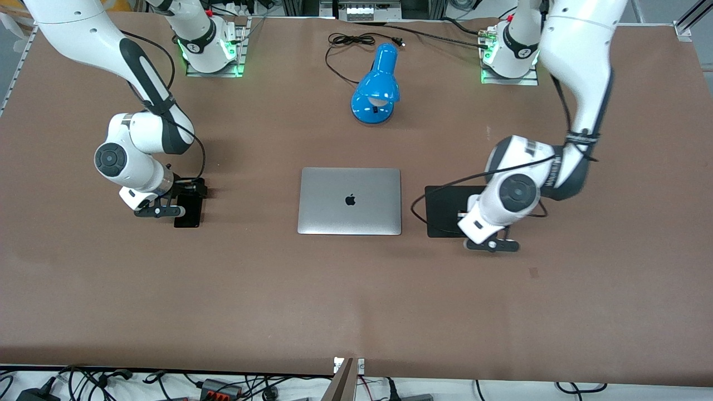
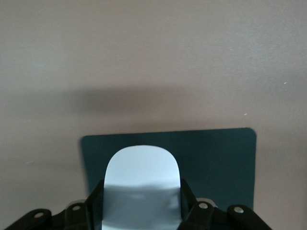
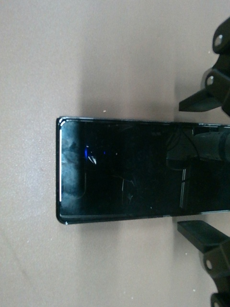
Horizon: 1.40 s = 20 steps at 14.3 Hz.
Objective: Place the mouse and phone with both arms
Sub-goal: 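Carry the white mouse onto the black pad with the left gripper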
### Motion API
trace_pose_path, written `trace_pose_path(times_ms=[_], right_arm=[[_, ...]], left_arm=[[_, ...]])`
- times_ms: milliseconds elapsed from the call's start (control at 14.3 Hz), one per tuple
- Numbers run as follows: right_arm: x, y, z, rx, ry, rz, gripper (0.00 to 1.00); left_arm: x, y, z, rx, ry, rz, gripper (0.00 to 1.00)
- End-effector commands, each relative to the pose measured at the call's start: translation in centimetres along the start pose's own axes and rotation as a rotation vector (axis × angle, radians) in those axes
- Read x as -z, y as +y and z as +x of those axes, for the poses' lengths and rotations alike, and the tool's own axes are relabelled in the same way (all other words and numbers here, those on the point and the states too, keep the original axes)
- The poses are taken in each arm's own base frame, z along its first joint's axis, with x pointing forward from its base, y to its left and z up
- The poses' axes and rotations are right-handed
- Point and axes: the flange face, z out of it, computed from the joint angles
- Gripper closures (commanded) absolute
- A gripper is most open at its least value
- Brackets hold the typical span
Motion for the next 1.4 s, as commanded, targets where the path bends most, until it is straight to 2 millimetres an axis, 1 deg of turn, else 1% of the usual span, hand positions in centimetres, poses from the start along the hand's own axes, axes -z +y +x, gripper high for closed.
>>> trace_pose_path(times_ms=[0,70,209,419,488,558,628,698,767,837,977,1047,1116,1186,1256,1326], right_arm=[[0.0,0.4,-0.5,0.020,0.010,-0.004,0.00],[-0.1,0.4,-0.5,0.019,0.008,-0.004,0.00],[0.0,0.4,-0.5,0.017,0.010,-0.004,0.09],[0.0,0.3,-0.5,0.017,0.010,-0.004,0.33],[0.0,0.3,-0.5,0.014,0.010,-0.004,0.41],[0.1,0.2,-0.3,0.009,0.013,-0.004,0.47],[0.6,0.0,0.0,0.012,0.022,-0.005,0.49],[1.3,-0.2,0.7,0.014,0.037,-0.004,0.49],[2.2,-0.6,1.3,0.021,0.044,-0.003,0.49],[2.9,-1.4,1.8,0.028,0.041,0.000,0.49],[4.3,-4.7,2.9,0.003,0.022,-0.003,0.51],[5.3,-7.0,3.6,-0.019,0.019,-0.007,0.50],[5.8,-9.7,4.1,-0.033,0.009,-0.011,0.51],[6.1,-12.4,4.2,-0.056,-0.004,-0.015,0.51],[6.1,-15.0,4.6,-0.077,-0.002,-0.018,0.51],[5.7,-17.0,4.8,-0.095,0.001,-0.019,0.51]], left_arm=[[-1.9,-0.8,-2.0,0.027,0.068,-0.015,0.70],[-2.7,-0.5,-2.6,0.032,0.078,-0.020,0.70],[-3.3,-0.3,-3.2,0.031,0.088,-0.025,0.70],[-4.7,-0.4,-4.1,0.029,0.082,-0.025,0.69],[-4.9,-0.4,-4.3,0.029,0.094,-0.031,0.67],[-5.2,-0.5,-4.5,0.028,0.098,-0.033,0.63],[-5.2,-0.5,-4.5,0.028,0.100,-0.034,0.49],[-5.2,-0.5,-4.4,0.030,0.101,-0.034,0.23],[-5.0,-0.6,-4.3,0.032,0.102,-0.035,0.07],[-4.9,-0.7,-4.3,0.032,0.104,-0.035,0.00],[-4.7,-0.8,-4.2,0.033,0.105,-0.035,0.00],[-4.2,-0.9,-4.0,0.034,0.111,-0.037,0.00],[-3.5,-1.0,-3.8,0.037,0.121,-0.040,0.00],[-2.8,-1.0,-3.7,0.037,0.129,-0.042,0.00],[-1.7,-1.2,-3.4,0.041,0.131,-0.040,0.00],[-0.4,-1.3,-2.9,0.043,0.118,-0.032,0.00]])
